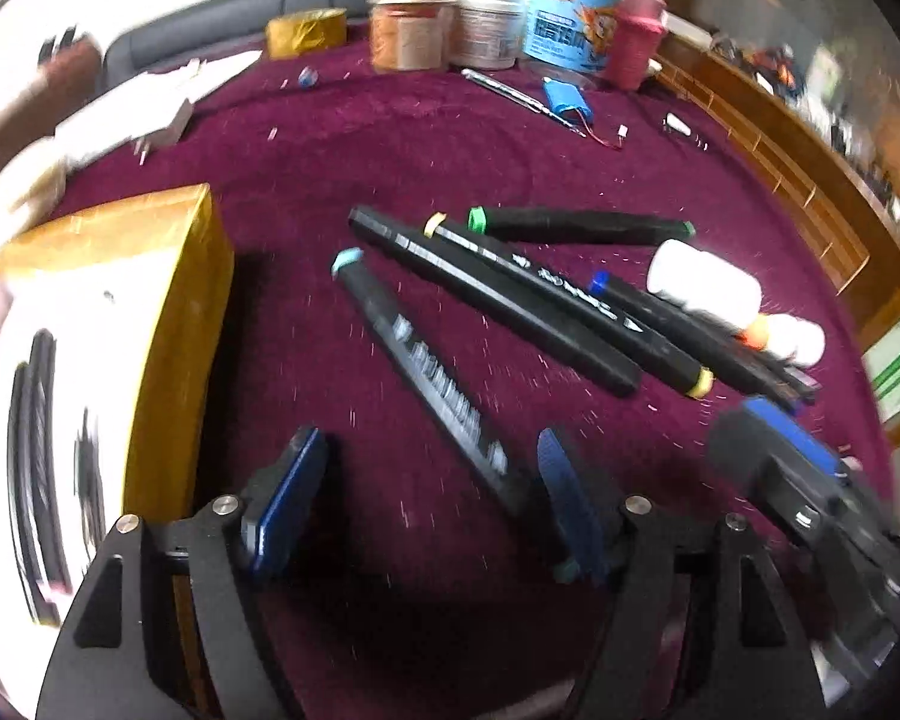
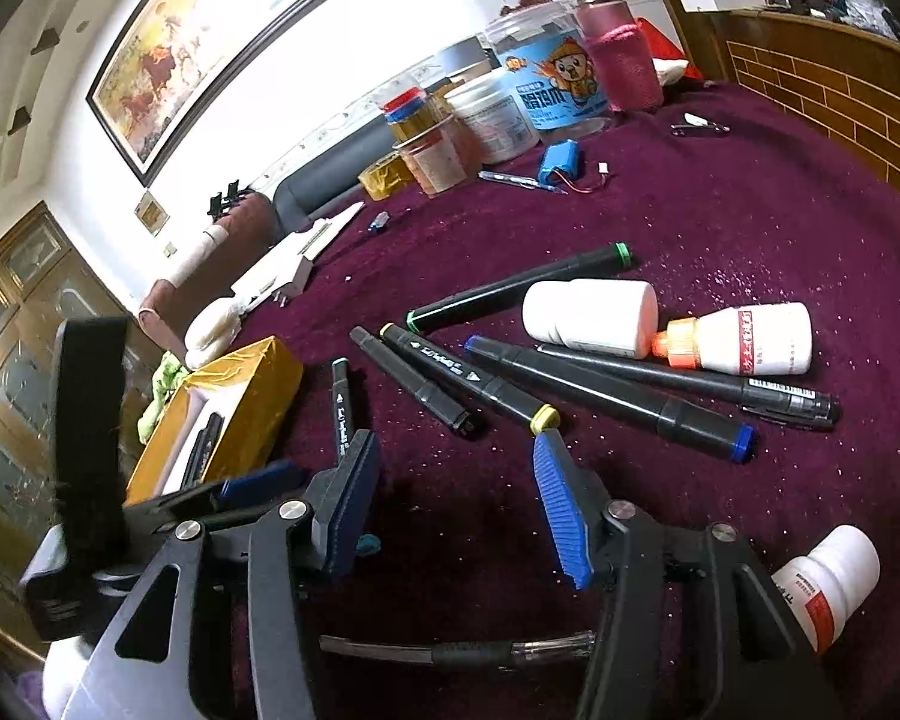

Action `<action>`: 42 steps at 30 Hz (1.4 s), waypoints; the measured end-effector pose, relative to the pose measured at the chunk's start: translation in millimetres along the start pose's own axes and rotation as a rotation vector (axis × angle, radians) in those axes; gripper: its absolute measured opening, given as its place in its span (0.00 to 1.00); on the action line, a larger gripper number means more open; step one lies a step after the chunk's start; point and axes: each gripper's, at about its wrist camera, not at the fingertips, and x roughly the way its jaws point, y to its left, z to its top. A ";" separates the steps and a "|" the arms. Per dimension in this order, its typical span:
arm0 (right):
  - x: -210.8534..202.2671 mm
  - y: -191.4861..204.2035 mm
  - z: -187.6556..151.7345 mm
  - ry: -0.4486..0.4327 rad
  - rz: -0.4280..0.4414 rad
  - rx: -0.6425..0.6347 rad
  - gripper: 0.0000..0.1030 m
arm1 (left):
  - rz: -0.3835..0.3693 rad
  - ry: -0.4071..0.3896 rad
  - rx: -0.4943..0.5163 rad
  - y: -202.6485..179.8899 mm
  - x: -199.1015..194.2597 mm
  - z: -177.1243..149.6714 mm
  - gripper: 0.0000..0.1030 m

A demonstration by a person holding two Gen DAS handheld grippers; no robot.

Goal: Organize rigid objects
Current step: 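Grasp a teal-capped black marker with the left tool and lift it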

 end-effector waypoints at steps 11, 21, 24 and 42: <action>3.4 -5.8 0.5 0.015 -0.017 0.026 0.47 | 0.062 -0.011 0.252 -15.8 -3.9 -11.4 0.18; 10.8 -14.6 1.0 0.047 -0.023 0.062 0.50 | -0.012 -0.055 0.156 -8.4 3.1 -2.7 0.11; 12.5 -16.8 0.7 0.057 -0.025 0.072 0.50 | -0.156 -0.055 0.097 3.8 -11.1 -10.3 0.11; -36.8 8.8 -9.2 0.029 -0.140 -0.022 0.51 | -0.022 -0.075 0.207 -24.4 0.9 -15.1 0.12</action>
